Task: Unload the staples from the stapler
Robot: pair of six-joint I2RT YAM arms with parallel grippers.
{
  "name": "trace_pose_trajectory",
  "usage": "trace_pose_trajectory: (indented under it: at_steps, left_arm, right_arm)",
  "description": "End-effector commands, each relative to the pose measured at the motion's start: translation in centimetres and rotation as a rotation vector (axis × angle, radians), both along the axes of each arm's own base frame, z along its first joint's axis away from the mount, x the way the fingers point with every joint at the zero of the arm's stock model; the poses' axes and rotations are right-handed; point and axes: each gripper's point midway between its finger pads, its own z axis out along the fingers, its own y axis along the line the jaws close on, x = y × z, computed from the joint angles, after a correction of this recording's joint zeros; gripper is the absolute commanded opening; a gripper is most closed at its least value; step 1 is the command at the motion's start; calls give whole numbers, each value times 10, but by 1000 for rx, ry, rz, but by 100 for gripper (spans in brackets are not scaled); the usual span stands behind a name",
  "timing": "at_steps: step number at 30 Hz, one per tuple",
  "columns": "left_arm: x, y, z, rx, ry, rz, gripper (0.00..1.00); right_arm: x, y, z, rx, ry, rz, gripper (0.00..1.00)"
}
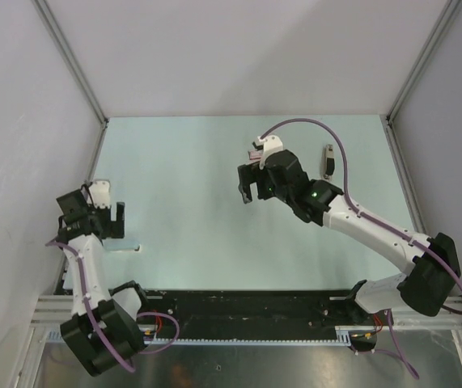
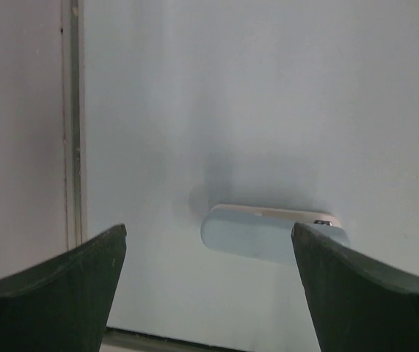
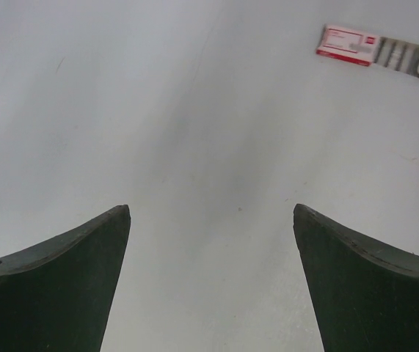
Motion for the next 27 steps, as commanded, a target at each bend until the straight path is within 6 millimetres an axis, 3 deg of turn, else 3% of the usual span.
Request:
trace_pose_trajectory:
  at_steps: [1,7,17,23,27]
  left_arm:
    - [-7,-4,1,136,-32,-199,99]
    - [-14,-6,-19,104,21,-202,100]
    - [-23,-13,-51,-10,107,-189,100]
    - [-26,-26,-70,-59,150,-321,100]
    - [-27,-19,-71,-28,186,-416,100]
  right_arm:
    - [-17,24,20,54,-45,148,97]
    - [-32,60,16,75,-56,340,96]
    - [-40,63,0,25,-24,355,92]
    - [-45,65,-9,-18,-27,353,91]
    - [-48,66,-11,-47,-42,341,91]
